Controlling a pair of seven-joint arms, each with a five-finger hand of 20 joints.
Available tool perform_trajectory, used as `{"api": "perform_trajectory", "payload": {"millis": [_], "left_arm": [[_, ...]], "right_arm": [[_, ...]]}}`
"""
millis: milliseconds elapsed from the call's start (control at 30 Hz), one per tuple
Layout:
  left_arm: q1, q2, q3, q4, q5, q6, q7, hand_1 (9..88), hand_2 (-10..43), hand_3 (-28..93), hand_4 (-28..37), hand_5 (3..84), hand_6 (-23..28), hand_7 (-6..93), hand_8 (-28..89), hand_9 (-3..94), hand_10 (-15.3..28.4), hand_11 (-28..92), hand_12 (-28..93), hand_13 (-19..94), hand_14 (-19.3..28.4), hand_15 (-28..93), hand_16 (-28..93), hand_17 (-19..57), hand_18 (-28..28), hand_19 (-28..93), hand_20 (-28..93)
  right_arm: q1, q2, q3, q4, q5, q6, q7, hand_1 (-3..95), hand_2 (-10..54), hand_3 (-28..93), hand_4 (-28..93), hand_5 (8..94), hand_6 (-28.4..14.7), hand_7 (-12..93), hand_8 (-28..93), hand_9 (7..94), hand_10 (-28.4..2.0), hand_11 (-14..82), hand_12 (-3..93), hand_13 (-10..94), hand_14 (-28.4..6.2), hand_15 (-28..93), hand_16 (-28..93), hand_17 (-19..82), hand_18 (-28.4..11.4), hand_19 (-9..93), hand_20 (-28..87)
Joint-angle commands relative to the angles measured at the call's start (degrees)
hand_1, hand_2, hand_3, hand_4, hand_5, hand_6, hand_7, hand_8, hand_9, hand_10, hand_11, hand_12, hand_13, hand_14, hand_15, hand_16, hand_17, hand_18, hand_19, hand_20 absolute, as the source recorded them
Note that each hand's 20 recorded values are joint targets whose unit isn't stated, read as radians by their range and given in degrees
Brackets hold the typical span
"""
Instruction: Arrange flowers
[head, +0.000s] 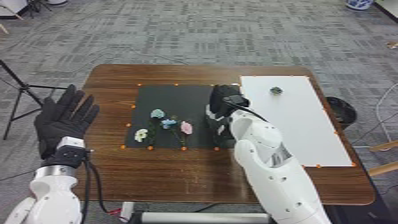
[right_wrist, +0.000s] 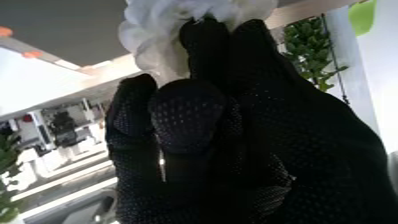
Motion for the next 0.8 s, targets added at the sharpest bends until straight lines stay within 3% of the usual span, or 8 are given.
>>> {"api": "perform_trajectory", "payload": {"millis": [33,267,500,600,633,667,733,800], "left_arm": [[-0.09,0.39,0.28,-0.2,-1.21,0.46,-0.47,25.5,16.4,67,-28.3,37.2,6.7,14.1,-11,30.7,12.6,18,7,26,14.5,24,-4,-6.6,14.4,35,9],[-0.35,0.32,0.48,-0.17,-1.1,0.11,-0.86,25.4,16.6,67,-28.3,37.2,6.7,14.3,-11,30.7,12.7,18,7,26,14.5,24,-4,-6.6,14.4,35,9],[-0.11,0.35,0.34,-0.31,-0.9,1.01,-0.97,25.4,17.1,67,-28.3,37.8,6.9,14.4,-11,31.3,12.9,18,7,26,14.6,24,-4,-6.6,14.4,36,9],[-0.43,0.36,0.38,-0.1,-0.82,0.65,-0.94,25.4,17.2,67,-28.3,37.9,7.0,14.1,-11,31.5,13.0,18,6,26,14.6,24,-4,-6.6,14.4,36,9],[-0.39,0.5,0.59,-0.1,-0.79,1.01,-0.2,25.4,17.3,67,-28.3,38.0,7.0,14.0,-11,31.7,13.1,18,6,26,14.6,24,-4,-6.6,14.4,36,9],[-0.45,0.6,0.89,-0.15,-0.34,1.9,0.56,25.4,17.3,67,-28.3,38.0,7.0,13.9,-11,31.8,13.1,18,6,26,14.7,24,-4,-6.6,14.4,36,8],[-0.47,0.56,0.91,-0.12,1.73,2.56,-0.02,25.2,17.5,67,-28.3,38.3,7.0,13.8,-11,31.9,13.2,18,6,26,14.7,24,-4,-6.6,14.4,36,8],[-0.36,0.53,0.87,-0.13,1.14,2.44,0.1,25.1,17.6,67,-28.3,38.6,7.1,13.7,-11,32.2,13.1,19,6,26,14.7,25,-4,-6.6,14.4,36,9]], "right_arm": [[-0.55,-0.31,-0.08,-1.81,1.39,-2.53,1.09,60.7,-9.5,72,-26,79.0,-0.5,27,4,85.2,-8.3,15.1,50.7,77,-4.6,62,42,41,-19.9,80,39],[-0.28,-0.48,-0.28,-2.23,2.0,-4.52,0.62,60.6,-9.5,71,-26,77.3,-0.3,28,3,84.2,-8.2,17.2,51.3,77,-4.6,62,42,40,-19.9,80,38],[-0.68,-0.29,-0.22,-2.15,-1.88,-5.06,-0.61,59.6,-9.5,71,-27,75.1,0.0,27,1,82.8,-8.1,21.7,54.4,77,-4.9,64,42,40,-20.1,80,39],[-0.94,-0.15,-0.64,-2.08,-4.26,-4.06,-1.2,59.3,-9.5,71,-28,72.2,0.0,22,-1,82.0,-8.2,24.2,54.5,76,-5.2,66,39,40,-20.2,81,39],[-0.73,-0.01,-0.85,-2.13,-3.63,-4.35,-0.88,59.3,-9.5,71,-28,71.2,-0.1,21,-1,81.5,-8.1,25.4,55.4,76,-5.3,67,39,40,-20.2,81,39],[-0.66,0.08,-0.96,-2.2,-3.81,-4.11,-1.04,59.3,-9.5,71,-28,71.0,-0.1,21,-1,81.3,-8.0,26.1,55.7,76,-5.3,67,39,40,-20.3,81,39],[-0.67,0.29,-0.96,-2.47,-3.31,-3.88,-0.89,59.3,-9.5,70,-28,70.5,0.0,20,-1,81.1,-8.0,26.9,55.9,76,-5.3,68,38,40,-20.2,82,39],[-0.66,0.3,-0.93,-2.72,-2.5,-4.27,-0.68,59.2,-9.5,71,-28,69.9,0.3,19,-2,80.9,-8.0,27.6,55.8,76,-5.4,68,38,40,-20.3,82,39]]}}
